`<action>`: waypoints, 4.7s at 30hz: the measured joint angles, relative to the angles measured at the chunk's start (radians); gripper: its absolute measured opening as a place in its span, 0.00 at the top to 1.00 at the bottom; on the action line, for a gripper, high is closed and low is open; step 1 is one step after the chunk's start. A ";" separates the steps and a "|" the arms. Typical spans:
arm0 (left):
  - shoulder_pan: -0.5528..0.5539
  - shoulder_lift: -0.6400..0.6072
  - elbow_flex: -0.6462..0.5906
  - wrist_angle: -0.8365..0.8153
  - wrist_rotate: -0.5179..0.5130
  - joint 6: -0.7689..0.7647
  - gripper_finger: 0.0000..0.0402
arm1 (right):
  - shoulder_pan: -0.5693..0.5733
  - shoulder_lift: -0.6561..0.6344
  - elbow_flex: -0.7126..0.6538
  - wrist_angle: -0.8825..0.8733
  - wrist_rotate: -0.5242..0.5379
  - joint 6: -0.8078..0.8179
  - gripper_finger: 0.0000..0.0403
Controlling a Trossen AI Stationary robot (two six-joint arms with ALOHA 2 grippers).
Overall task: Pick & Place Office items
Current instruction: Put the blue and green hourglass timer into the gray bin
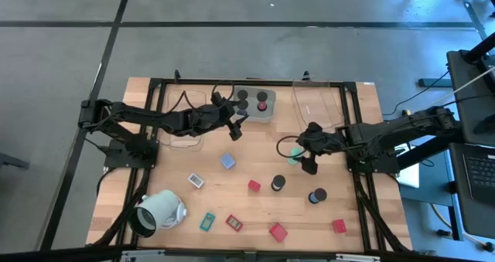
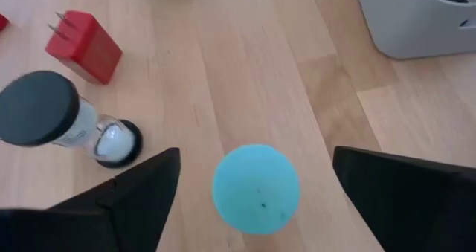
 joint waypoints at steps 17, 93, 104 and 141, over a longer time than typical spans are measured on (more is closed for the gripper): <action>0.000 0.000 0.000 -0.008 0.000 0.000 0.31 | 0.000 0.168 0.000 0.002 0.000 0.001 0.10; 0.005 0.000 0.000 -0.074 -0.055 0.000 0.31 | -0.445 0.744 0.455 0.462 0.070 -0.218 0.50; 0.005 0.000 0.000 -0.076 -0.062 0.000 0.31 | -0.458 0.770 0.466 0.441 0.070 -0.178 0.50; 0.005 0.000 0.000 -0.087 -0.079 0.000 0.31 | -0.460 0.783 0.465 0.515 0.066 -0.184 0.29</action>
